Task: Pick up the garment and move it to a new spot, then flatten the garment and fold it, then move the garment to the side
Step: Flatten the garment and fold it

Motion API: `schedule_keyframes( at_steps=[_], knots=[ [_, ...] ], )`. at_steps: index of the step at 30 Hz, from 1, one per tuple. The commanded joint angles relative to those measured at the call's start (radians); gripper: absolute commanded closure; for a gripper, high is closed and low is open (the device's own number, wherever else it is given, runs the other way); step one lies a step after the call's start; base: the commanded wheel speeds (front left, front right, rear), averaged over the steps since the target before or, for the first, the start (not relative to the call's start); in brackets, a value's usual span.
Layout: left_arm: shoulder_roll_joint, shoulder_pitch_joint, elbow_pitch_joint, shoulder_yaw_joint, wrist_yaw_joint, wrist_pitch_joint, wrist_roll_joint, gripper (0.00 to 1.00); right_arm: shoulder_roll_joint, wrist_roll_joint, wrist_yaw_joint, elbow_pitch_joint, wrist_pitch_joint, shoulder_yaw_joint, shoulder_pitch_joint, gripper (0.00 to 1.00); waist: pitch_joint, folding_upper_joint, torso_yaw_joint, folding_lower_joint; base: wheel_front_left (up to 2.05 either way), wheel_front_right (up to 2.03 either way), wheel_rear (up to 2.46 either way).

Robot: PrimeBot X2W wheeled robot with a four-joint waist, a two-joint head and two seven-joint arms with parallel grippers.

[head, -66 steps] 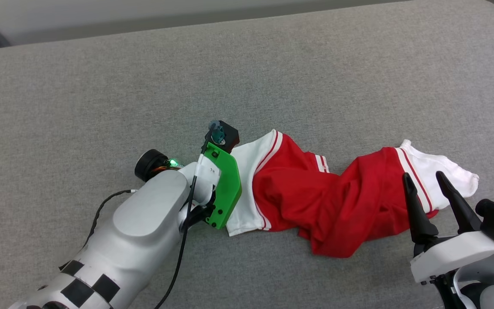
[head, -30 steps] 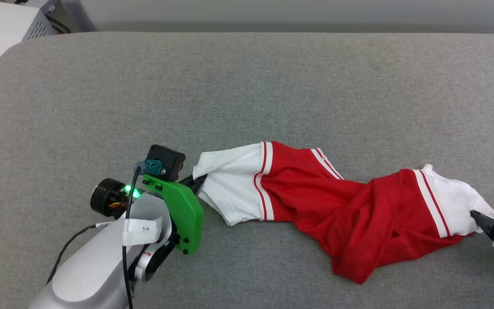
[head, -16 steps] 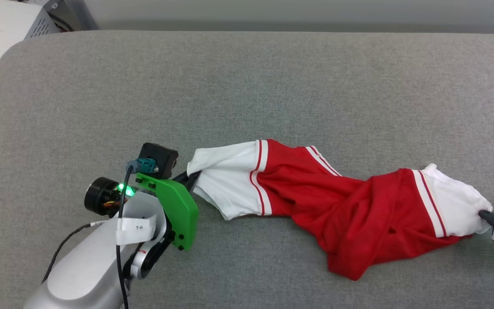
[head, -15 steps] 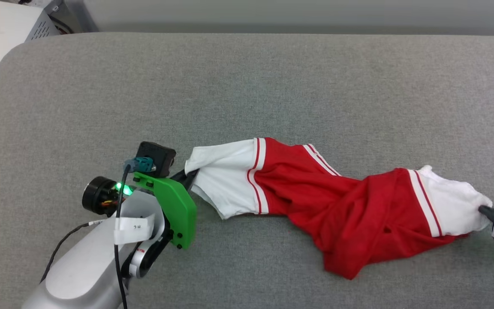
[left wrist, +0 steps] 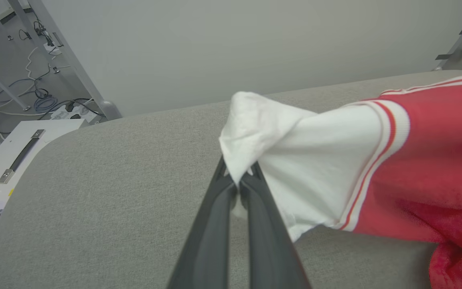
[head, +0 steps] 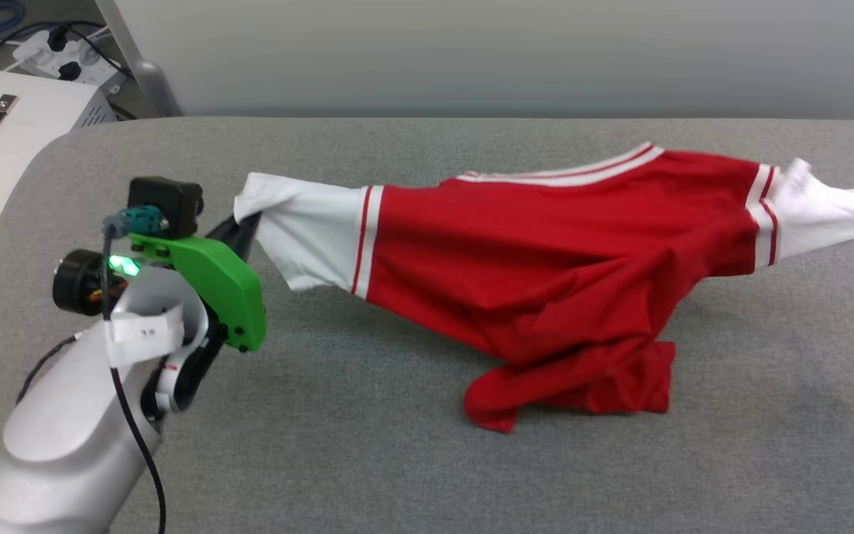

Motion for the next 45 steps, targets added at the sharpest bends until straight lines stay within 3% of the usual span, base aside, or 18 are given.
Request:
schedule_keyframes(
  at_steps=[1, 11, 17, 30, 38, 45],
  knots=[
    [0.007, -0.035, 0.027, 0.018, -0.008, -0.015, -0.013, 1.00, -0.003, -0.016, 0.000, -0.007, -0.009, 0.007, -0.032, 1.00, -0.020, 0.0000, 0.000, 0.0000, 0.00, 0.00, 0.00],
    [-0.054, -0.322, 0.300, 0.064, -0.109, -0.058, -0.029, 1.00, 0.021, -0.105, 0.000, 0.101, -0.093, 0.098, -0.290, 1.00, 0.021, 0.0000, -0.016, 0.0000, 0.00, 0.00, 0.00],
    [-0.094, -0.559, 0.465, 0.074, -0.122, -0.130, 0.026, 1.00, 0.038, -0.173, 0.000, 0.212, -0.210, 0.112, -0.542, 1.00, 0.111, 0.0000, -0.036, 0.0000, 0.00, 0.00, 0.00],
    [-0.097, -1.024, 0.658, 0.111, -0.133, -0.307, 0.112, 1.00, 0.049, -0.328, 0.000, 0.507, -0.495, 0.100, -1.110, 1.00, 0.349, 0.0000, -0.094, 0.0000, 0.00, 0.00, 0.00],
    [-0.110, -1.126, 0.735, 0.115, -0.156, -0.377, 0.126, 1.00, 0.064, -0.330, 0.000, 0.653, -0.578, 0.169, -1.269, 1.00, 0.457, 0.0000, -0.113, 0.0000, 0.00, 0.00, 0.00],
    [-0.136, -1.079, 0.820, 0.133, -0.194, -0.402, 0.093, 1.00, 0.092, -0.259, 0.000, 0.757, -0.632, 0.270, -1.262, 1.00, 0.490, 0.0000, -0.109, 0.0000, 0.00, 0.00, 0.00]
  ],
)
